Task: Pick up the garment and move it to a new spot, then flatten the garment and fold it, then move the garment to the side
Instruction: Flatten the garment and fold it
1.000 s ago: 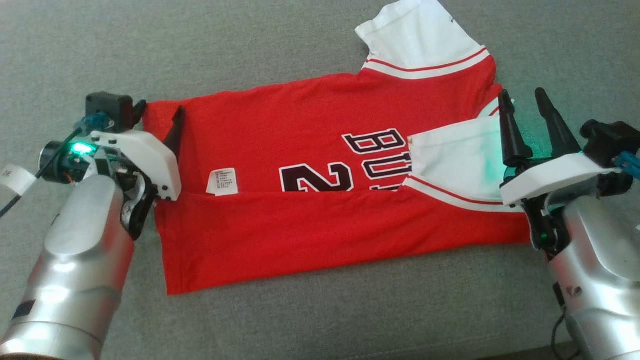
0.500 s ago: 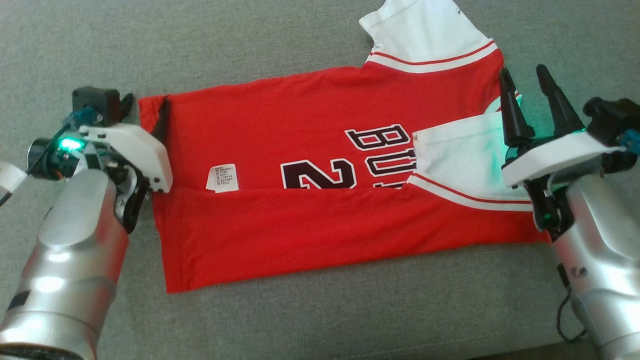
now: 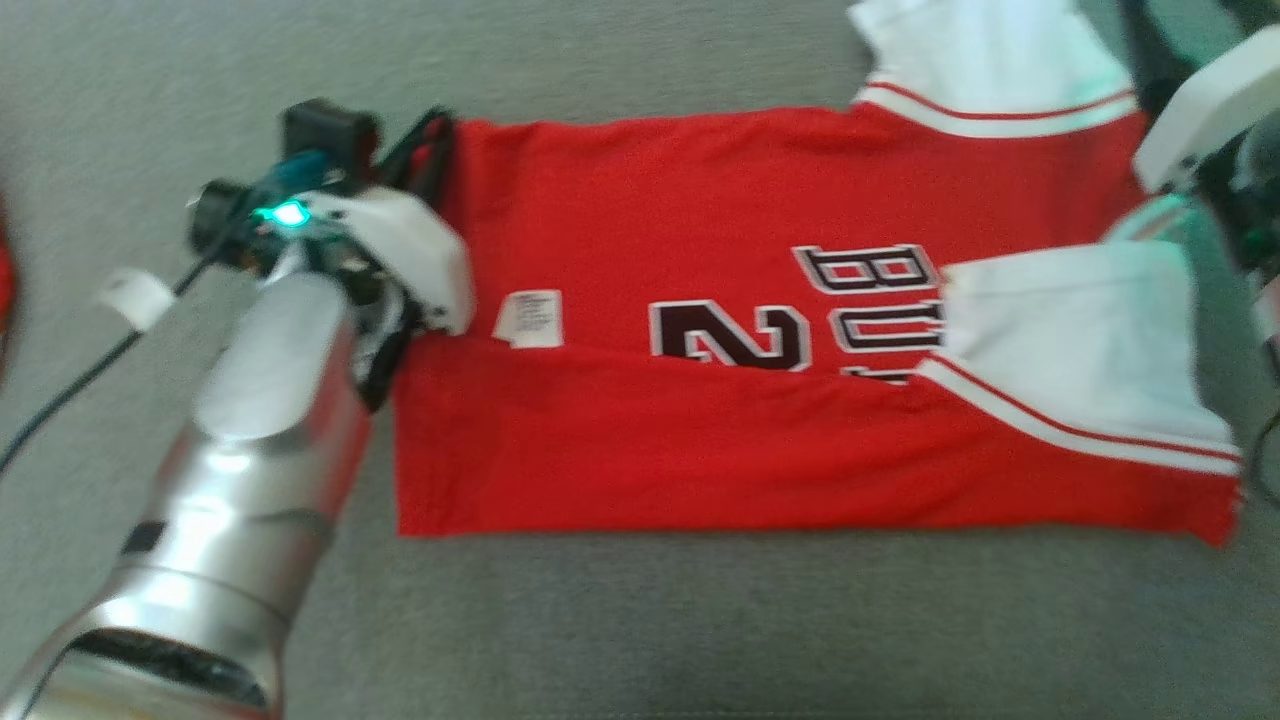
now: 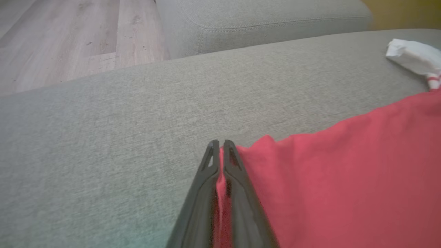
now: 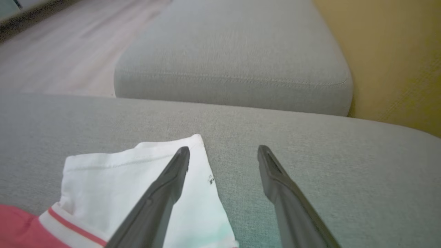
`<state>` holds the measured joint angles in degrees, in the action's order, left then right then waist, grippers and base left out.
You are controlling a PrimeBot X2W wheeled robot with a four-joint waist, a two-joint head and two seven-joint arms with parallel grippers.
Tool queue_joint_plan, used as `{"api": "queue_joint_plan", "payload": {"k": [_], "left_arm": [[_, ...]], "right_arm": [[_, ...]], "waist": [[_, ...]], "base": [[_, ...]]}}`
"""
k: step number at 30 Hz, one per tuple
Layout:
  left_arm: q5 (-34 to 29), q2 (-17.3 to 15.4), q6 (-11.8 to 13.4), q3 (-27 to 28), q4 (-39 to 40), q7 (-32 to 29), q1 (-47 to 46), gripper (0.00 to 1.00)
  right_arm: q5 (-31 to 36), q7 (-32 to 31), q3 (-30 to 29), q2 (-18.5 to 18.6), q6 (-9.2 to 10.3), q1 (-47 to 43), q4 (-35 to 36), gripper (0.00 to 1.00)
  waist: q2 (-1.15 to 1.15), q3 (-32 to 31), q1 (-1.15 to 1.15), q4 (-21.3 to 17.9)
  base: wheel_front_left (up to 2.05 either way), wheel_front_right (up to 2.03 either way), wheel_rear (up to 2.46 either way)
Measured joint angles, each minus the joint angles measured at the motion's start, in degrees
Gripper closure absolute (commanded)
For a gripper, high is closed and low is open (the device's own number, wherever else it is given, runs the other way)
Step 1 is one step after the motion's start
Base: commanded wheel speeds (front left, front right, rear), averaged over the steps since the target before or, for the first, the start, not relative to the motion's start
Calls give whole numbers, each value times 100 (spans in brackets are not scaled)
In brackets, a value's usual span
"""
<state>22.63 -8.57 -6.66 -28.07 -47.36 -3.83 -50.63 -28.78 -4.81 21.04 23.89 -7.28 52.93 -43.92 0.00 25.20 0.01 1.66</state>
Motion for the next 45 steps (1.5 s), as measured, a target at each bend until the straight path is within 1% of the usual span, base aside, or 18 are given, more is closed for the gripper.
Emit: {"api": "queue_joint_plan", "payload": {"k": [2, 6, 10, 13, 16, 17, 18, 19, 21, 23, 24, 28, 31, 33, 36, 39, 42, 45], "left_arm": [[2, 156, -44, -96, 58, 81, -65, 100], [10, 369, -47, -313, 158, 194, -123, 100], [60, 519, -49, -533, 258, 301, -151, 100], [133, 568, -67, -634, 334, 404, -230, 100], [168, 591, -91, -713, 344, 476, -280, 100], [186, 598, -91, -715, 343, 494, -282, 100], [216, 603, -91, -717, 333, 520, -282, 100], [220, 605, -91, -721, 318, 544, -282, 100], [233, 612, -90, -721, 290, 582, -282, 100], [269, 612, -49, -712, 280, 697, -282, 100], [270, 610, -27, -698, 276, 772, -282, 100], [315, 581, 234, -509, 279, 1176, -296, 100], [348, 467, 386, -365, 272, 1438, -291, 100], [361, 372, 459, -294, 278, 1585, -258, 100], [310, 194, 577, -232, 307, 1724, -47, 100], [270, 55, 630, -190, 319, 1788, 342, 100], [254, -42, 677, -172, 333, 1811, 792, 100], [194, -109, 793, -127, 467, 1812, 1217, 100]], "right_arm": [[-8, -296, 183, 152, 0, 226, -161, 0], [-140, -727, 371, 415, 0, 516, -506, 0], [-210, -945, 457, 669, 0, 689, -812, 0], [-222, -1067, 582, 760, 0, 828, -898, 0], [-359, -1209, 754, 766, 0, 942, -865, 0], [-421, -1248, 793, 778, 0, 994, -854, 17], [-485, -1284, 824, 797, 0, 1038, -845, 74], [-516, -1293, 861, 811, 0, 1063, -844, 100], [-549, -1261, 927, 817, 0, 1072, -845, 100], [-494, -951, 917, 856, 0, 1072, -924, 100], [-431, -665, 845, 884, 0, 1073, -980, 100], [-137, 517, 547, 886, 0, 1162, -1169, 100], [-56, 1247, 403, 714, 0, 1237, -1235, 100], [-46, 1619, 280, 588, 0, 1233, -1294, 100], [-226, 1814, 102, 417, 0, 1159, -1317, 100], [-416, 1894, 104, 267, 0, 783, -1054, 100], [-702, 1902, 164, 171, 0, 88, -604, 100], [-1003, 1903, 79, 164, 0, -678, 40, 100]], "waist": [[0, 58, 0, 189], [0, 179, 0, 571], [0, 299, 0, 923], [0, 410, 0, 1112], [0, 531, 0, 1211], [0, 563, 0, 1226], [0, 585, 0, 1233], [0, 590, 0, 1230], [0, 572, -1, 1210], [0, 554, -1, 1182], [0, 546, 0, 1166], [0, 472, -1, 1076], [0, 373, 0, 970], [0, 294, -1, 877], [0, 158, -1, 711], [0, 15, -1, 507], [0, -157, -1, 300], [1, -356, -1, 130]], "base": [[0, 0, 0], [0, 0, 0], [0, 0, 0], [0, 0, 0], [0, 0, 0], [0, 0, 0], [0, 0, 0], [0, 0, 0], [0, 0, 0], [0, 0, 0], [0, 0, 0], [0, 0, 0], [0, 0, 0], [0, 0, 0], [0, 0, 0], [0, 0, 0], [0, 0, 0], [0, 0, 0]]}}
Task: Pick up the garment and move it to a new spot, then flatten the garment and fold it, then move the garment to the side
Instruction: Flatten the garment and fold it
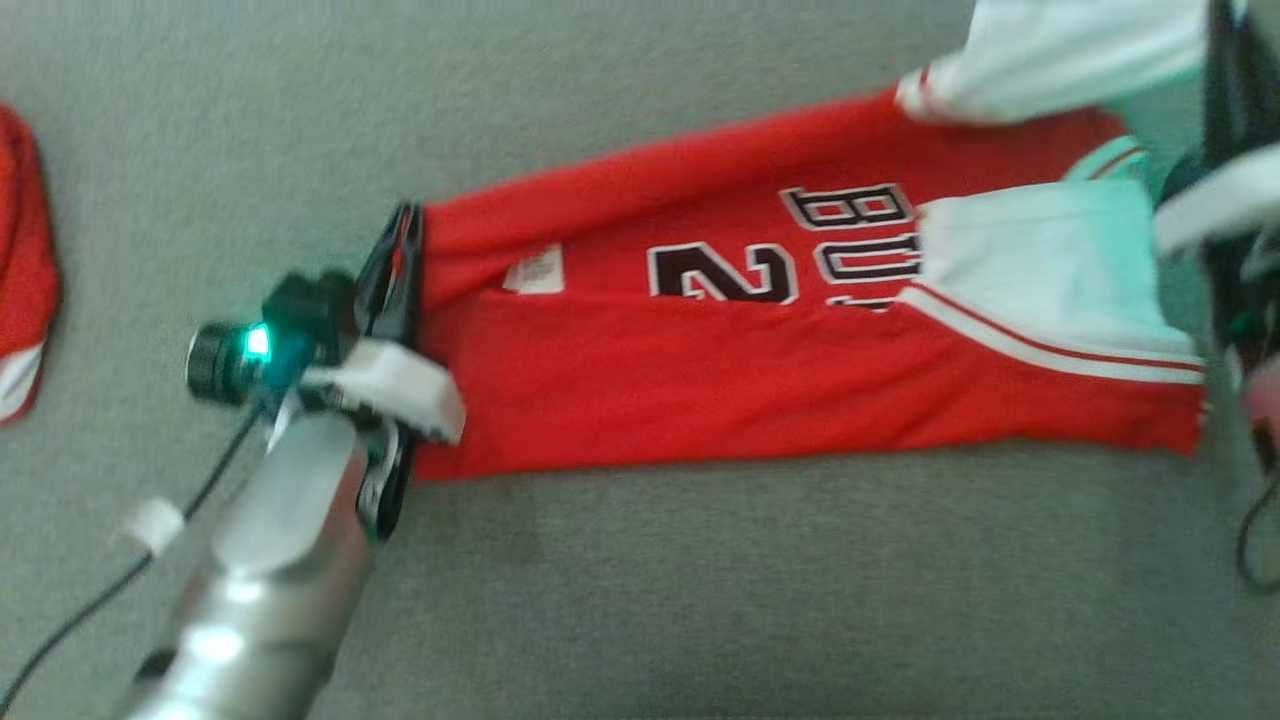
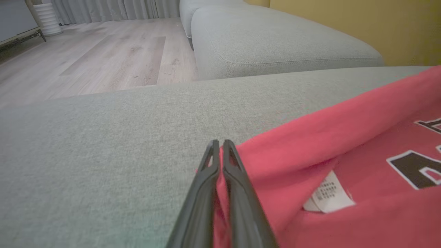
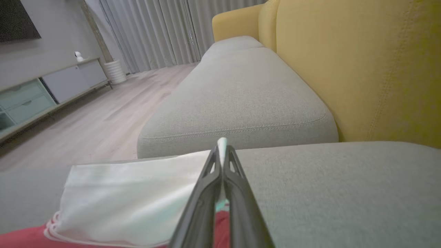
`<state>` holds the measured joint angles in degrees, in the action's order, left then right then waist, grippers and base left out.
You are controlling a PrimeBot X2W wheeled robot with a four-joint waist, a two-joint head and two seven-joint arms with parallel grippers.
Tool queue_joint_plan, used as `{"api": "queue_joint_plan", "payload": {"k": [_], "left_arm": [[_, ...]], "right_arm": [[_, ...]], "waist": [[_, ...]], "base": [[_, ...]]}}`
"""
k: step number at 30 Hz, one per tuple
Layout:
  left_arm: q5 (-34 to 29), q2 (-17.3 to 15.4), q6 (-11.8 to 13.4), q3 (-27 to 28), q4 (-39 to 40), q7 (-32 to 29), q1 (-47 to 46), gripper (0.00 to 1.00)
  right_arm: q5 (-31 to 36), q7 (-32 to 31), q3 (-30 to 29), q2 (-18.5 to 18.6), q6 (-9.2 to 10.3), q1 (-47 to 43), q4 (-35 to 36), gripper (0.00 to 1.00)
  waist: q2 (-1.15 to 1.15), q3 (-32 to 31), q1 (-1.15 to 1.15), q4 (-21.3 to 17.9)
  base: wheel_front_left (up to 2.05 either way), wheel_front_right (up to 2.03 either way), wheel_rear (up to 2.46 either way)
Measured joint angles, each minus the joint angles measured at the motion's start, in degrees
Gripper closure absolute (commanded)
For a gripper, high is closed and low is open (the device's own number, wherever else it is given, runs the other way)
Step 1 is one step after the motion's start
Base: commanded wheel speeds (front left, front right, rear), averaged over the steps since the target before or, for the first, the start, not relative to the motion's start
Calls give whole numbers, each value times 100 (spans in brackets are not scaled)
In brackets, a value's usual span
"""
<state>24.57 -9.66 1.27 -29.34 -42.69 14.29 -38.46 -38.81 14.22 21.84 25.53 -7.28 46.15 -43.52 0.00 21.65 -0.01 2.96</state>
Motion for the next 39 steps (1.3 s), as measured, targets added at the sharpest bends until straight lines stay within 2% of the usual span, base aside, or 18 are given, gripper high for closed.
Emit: {"api": "queue_joint_plan", "payload": {"k": [6, 7, 11, 12, 13, 14, 18, 23, 30, 39], "left_arm": [[-112, -77, 120, 210, 403, 16, 893, 100], [-112, -77, 120, 210, 403, 16, 893, 100], [-280, -67, 115, 270, 455, 16, 1336, 100], [-298, -43, 119, 304, 458, 16, 1401, 77], [-308, -15, 132, 356, 487, 16, 1455, 11], [-337, 12, 157, 398, 527, 16, 1500, 0], [-448, 160, 360, 733, 808, 16, 1768, 0], [-765, 305, 724, 1263, 1490, 16, 2524, 0], [-1125, 515, 672, 1582, 2114, 16, 3509, 0], [-1379, 641, 419, 1891, 2329, 16, 4056, 0]], "right_arm": [[-372, 15, -363, -92, 0, -1558, 1037, 100], [-372, 15, -363, -92, 0, -1558, 1037, 100], [-393, 15, -343, -320, 0, -2507, 1095, 100], [-353, 15, -343, -381, 0, -2657, 1040, 100], [-342, 15, -397, -459, 0, -2759, 943, 55], [-337, 15, -505, -553, 0, -2821, 853, 0], [105, 14, -950, -865, 0, -2847, 847, 0], [1181, 15, -1673, -1247, 0, -2941, 1194, 0], [2248, 15, -2364, -1917, 0, -3678, 1722, 0], [2582, 15, -2426, -2178, 0, -4113, 1735, 0]], "waist": [[0, -388, -1, -263], [0, -388, -1, -263], [0, -603, -1, -371], [0, -654, -1, -388], [0, -703, -1, -401], [0, -748, -1, -411], [0, -942, 0, -436], [0, -1222, 0, -436], [0, -1636, 0, -377], [0, -1911, 0, -301]], "base": [[0, 0, 0], [0, 0, 0], [0, 0, 0], [0, 0, 0], [0, 0, 0], [0, 0, 0], [0, 0, 0], [0, 0, 0], [0, 0, 0], [0, 0, 0]]}}
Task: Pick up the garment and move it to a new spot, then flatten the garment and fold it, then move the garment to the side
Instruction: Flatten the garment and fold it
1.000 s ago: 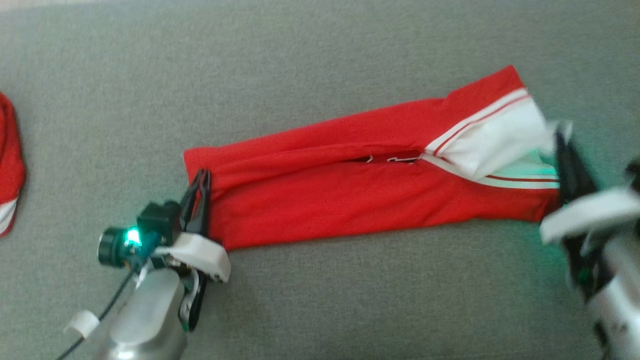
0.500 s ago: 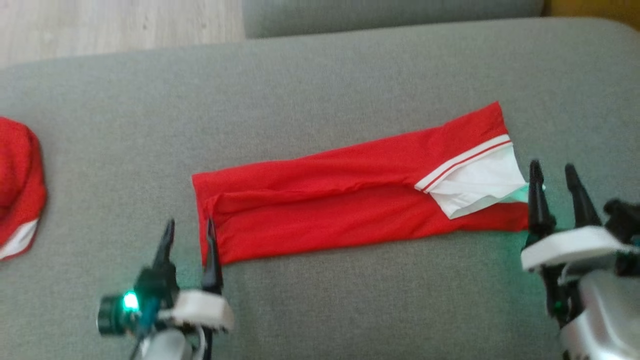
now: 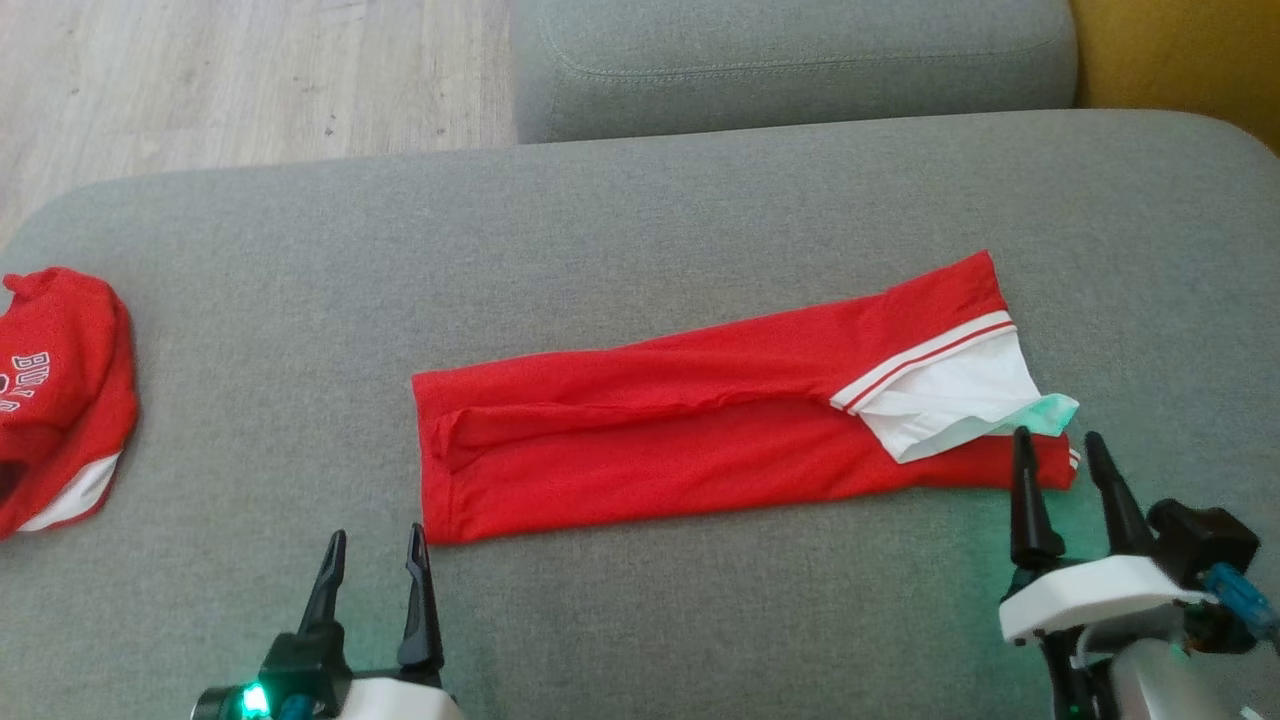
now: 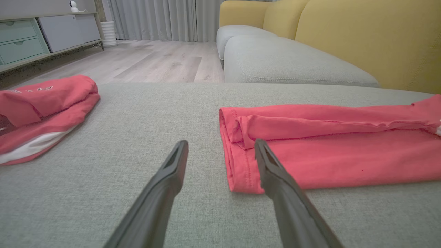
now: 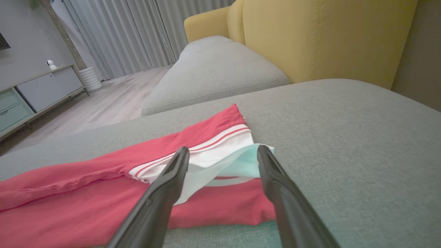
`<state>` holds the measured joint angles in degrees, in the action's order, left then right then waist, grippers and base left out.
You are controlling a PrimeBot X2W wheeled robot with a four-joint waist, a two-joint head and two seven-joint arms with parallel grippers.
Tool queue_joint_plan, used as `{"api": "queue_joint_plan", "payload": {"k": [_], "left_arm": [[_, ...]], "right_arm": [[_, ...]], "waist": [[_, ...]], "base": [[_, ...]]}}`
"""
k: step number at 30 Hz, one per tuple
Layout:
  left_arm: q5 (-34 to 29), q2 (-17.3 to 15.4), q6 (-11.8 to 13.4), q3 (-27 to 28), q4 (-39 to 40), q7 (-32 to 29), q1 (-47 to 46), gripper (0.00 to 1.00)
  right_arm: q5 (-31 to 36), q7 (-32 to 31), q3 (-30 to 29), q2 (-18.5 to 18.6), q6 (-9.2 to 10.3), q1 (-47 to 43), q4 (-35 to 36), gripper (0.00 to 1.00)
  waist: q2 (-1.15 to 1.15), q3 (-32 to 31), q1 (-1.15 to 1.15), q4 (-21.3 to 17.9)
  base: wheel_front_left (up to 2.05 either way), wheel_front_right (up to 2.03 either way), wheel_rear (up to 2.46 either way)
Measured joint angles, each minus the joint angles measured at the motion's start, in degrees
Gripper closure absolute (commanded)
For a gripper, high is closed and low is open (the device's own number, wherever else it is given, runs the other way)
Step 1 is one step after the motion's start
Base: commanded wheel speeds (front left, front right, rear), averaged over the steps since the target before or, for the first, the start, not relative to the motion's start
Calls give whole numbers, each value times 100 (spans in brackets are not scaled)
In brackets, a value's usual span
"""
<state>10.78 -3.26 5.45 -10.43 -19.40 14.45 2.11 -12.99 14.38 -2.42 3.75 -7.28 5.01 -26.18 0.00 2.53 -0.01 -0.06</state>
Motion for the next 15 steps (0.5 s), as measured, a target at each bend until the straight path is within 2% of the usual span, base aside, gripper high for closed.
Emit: {"api": "queue_joint_plan", "payload": {"k": [8, 12, 15], "left_arm": [[-74, 21, -75, 42, 38, 0, -12, 0], [-64, 25, -87, -94, 33, 0, -102, 0], [48, 29, -77, -254, 12, 0, -246, 0]], "right_arm": [[-14, 0, 224, 15, 0, 223, -299, 0], [-62, -34, 423, 261, 0, 864, -767, 0], [-62, -194, 348, 499, 0, 1497, -1156, 0]], "waist": [[0, 169, 1, 56], [0, 351, 1, 97], [0, 513, 1, 153]], "base": [[0, 0, 0], [0, 0, 0], [0, 0, 0]]}}
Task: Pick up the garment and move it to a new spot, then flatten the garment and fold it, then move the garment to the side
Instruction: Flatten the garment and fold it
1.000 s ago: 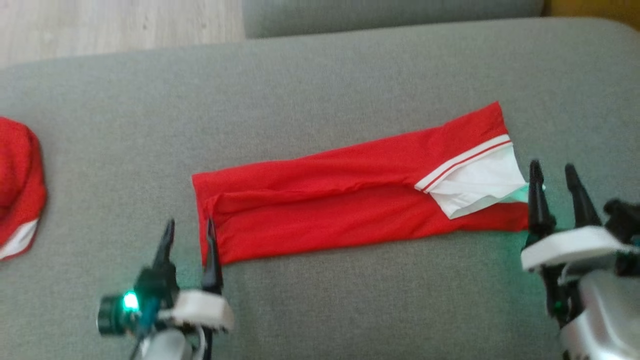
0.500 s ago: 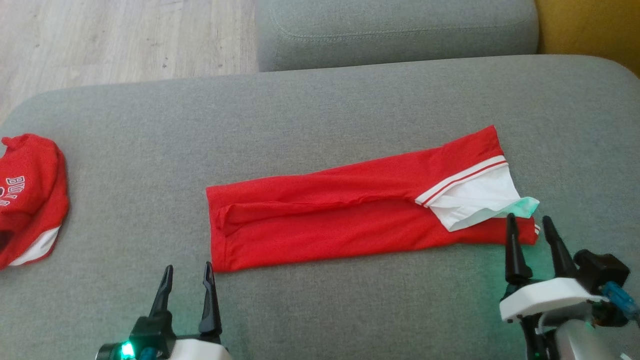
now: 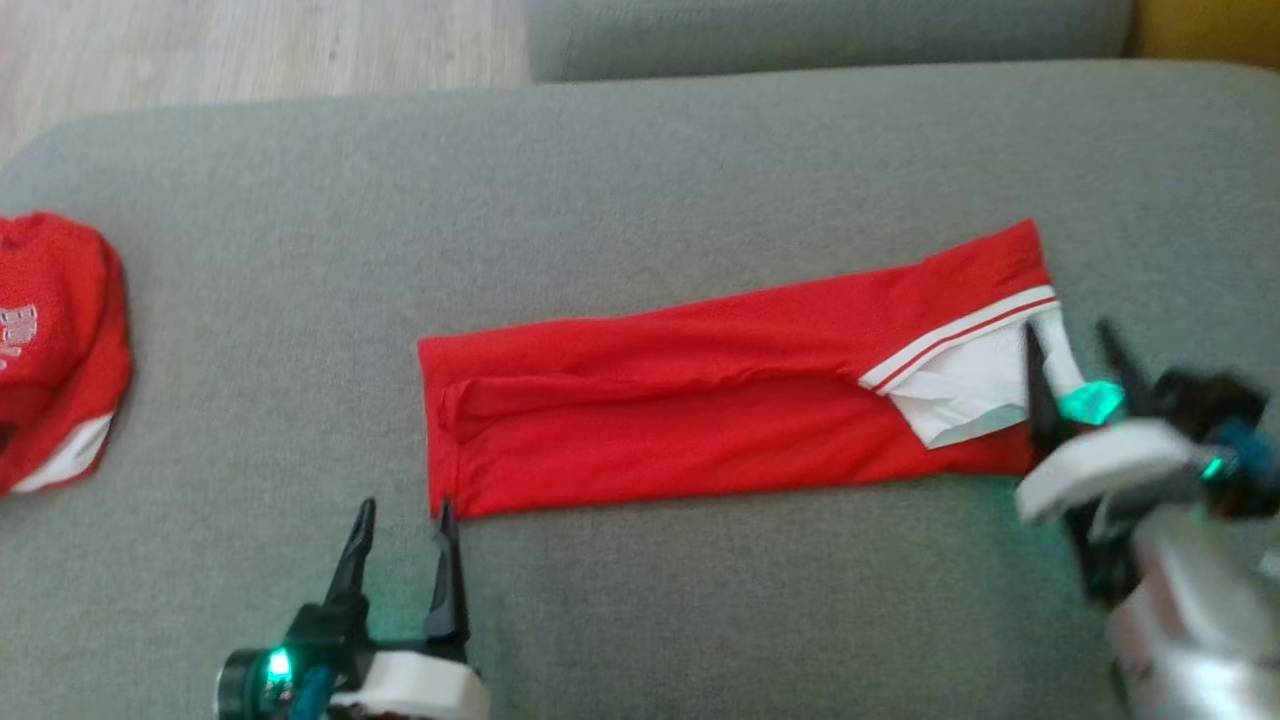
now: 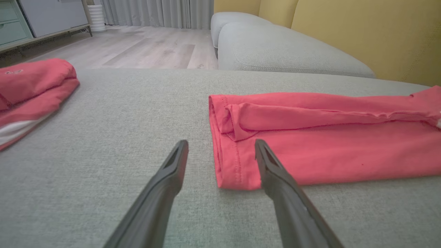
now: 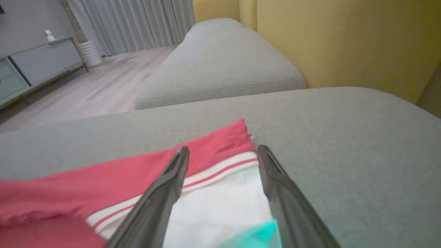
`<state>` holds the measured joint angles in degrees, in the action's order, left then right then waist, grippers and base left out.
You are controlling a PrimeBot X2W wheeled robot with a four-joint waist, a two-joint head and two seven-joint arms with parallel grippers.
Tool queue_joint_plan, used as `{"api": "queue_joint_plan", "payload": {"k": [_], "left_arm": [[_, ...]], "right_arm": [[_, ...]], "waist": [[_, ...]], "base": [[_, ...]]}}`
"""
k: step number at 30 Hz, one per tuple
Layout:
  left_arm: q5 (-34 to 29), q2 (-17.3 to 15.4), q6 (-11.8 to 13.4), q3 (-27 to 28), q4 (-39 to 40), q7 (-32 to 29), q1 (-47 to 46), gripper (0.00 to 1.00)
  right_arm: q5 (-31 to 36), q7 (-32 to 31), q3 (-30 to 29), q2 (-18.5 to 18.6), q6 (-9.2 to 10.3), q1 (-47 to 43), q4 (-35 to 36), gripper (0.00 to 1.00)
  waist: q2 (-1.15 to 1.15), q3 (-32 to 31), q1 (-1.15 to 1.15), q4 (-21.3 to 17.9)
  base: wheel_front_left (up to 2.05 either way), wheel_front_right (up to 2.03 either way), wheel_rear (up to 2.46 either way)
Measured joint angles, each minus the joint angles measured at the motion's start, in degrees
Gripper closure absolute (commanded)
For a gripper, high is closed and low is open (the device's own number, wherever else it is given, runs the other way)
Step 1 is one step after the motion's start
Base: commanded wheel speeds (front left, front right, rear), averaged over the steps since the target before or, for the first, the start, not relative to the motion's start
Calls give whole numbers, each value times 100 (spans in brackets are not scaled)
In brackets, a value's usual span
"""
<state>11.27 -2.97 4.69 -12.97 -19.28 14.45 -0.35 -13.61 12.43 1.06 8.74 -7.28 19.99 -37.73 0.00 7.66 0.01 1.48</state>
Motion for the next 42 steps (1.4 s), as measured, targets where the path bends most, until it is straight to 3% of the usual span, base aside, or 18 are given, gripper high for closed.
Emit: {"api": "queue_joint_plan", "payload": {"k": [5, 10, 18, 19, 20, 25, 29, 32, 35, 42], "left_arm": [[151, 7, 67, -264, -69, 0, -222, 0], [187, 8, 138, -364, -102, 0, -300, 0], [187, 8, 141, -361, -120, 0, -344, 0], [187, 8, 141, -363, -123, 0, -354, 0], [187, 8, 142, -364, -126, 0, -366, 0], [187, 8, 143, -377, -125, 0, -440, 0], [193, 8, 144, -377, -158, 0, -439, 0], [246, 9, 137, -377, -201, 0, -433, 0], [298, 9, 129, -376, -210, 0, -401, 0], [441, 9, 82, -544, -260, 0, -175, 0]], "right_arm": [[52, -339, -292, 339, 0, 671, -859, 0], [-92, -547, -300, 348, 0, 741, -1537, 0], [-961, -714, 431, 434, 1, 789, -1530, 2], [-1104, -781, 511, 468, 1, 785, -1518, 61], [-1254, -821, 576, 499, 1, 783, -1506, 100], [-1657, -767, 737, 649, -8, 754, -1532, 100], [-1714, -208, 588, 749, -12, 751, -1742, 100], [-1699, 77, 380, 1035, -11, 737, -1746, 100], [-1625, 154, 411, 1103, -11, 727, -1279, 100], [-1715, 179, 1170, 614, -11, 191, 488, 100]], "waist": [[0, 272, 0, 152], [0, 467, 0, 290], [0, 544, -1, 312], [0, 542, -1, 303], [0, 540, -1, 293], [0, 517, -1, 253], [0, 454, 0, 225], [0, 354, 0, 220], [0, 225, -1, 222], [0, -21, -1, 336]], "base": [[0, 0, 0], [0, 0, 0], [0, 0, 0], [0, 0, 0], [0, 0, 0], [0, 0, 0], [0, 0, 0], [0, 0, 0], [0, 0, 0], [0, 0, 0]]}}
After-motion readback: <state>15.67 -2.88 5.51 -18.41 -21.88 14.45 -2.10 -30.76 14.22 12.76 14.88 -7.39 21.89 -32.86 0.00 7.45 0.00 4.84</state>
